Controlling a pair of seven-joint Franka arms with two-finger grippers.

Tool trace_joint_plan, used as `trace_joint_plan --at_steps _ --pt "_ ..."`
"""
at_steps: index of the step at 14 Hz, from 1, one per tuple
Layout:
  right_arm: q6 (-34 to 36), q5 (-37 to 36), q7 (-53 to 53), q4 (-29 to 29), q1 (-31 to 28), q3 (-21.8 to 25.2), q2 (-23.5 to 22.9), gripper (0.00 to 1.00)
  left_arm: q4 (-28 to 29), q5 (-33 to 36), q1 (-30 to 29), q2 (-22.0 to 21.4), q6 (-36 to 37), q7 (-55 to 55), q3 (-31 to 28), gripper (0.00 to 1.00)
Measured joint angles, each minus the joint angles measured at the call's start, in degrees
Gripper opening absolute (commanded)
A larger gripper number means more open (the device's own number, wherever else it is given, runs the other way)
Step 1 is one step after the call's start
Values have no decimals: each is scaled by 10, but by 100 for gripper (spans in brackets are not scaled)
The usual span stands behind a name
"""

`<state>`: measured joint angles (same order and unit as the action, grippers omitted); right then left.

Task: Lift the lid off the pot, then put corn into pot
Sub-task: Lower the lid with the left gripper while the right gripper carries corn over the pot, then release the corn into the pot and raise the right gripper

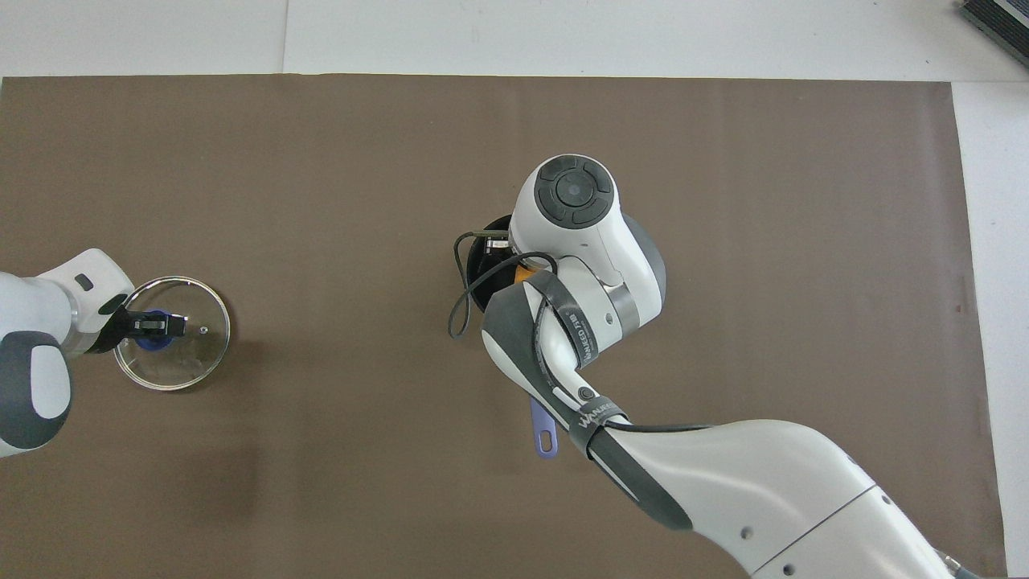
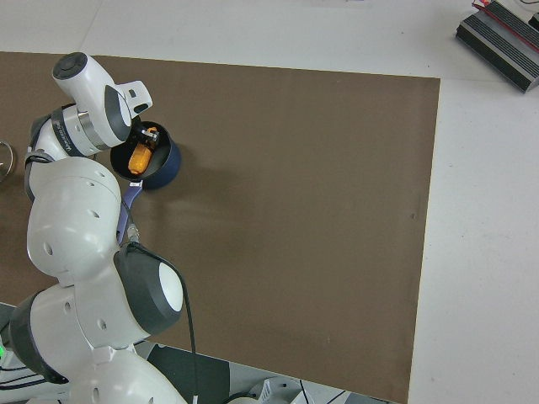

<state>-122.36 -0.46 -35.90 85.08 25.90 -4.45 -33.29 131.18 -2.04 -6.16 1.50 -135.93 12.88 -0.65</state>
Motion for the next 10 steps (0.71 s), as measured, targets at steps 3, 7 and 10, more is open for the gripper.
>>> trace_joint_plan --at_steps 3,7,10 --pt "-23 0 0 19 0 0 -1 25 -2 0 0 -2 -3 0 0 100" --pt "-24 -1 0 20 0 0 0 100 -12 0 0 -6 0 2 1 100" --pt "-24 -1 0 14 4 0 5 100 -55 0 0 -9 50 3 3 100"
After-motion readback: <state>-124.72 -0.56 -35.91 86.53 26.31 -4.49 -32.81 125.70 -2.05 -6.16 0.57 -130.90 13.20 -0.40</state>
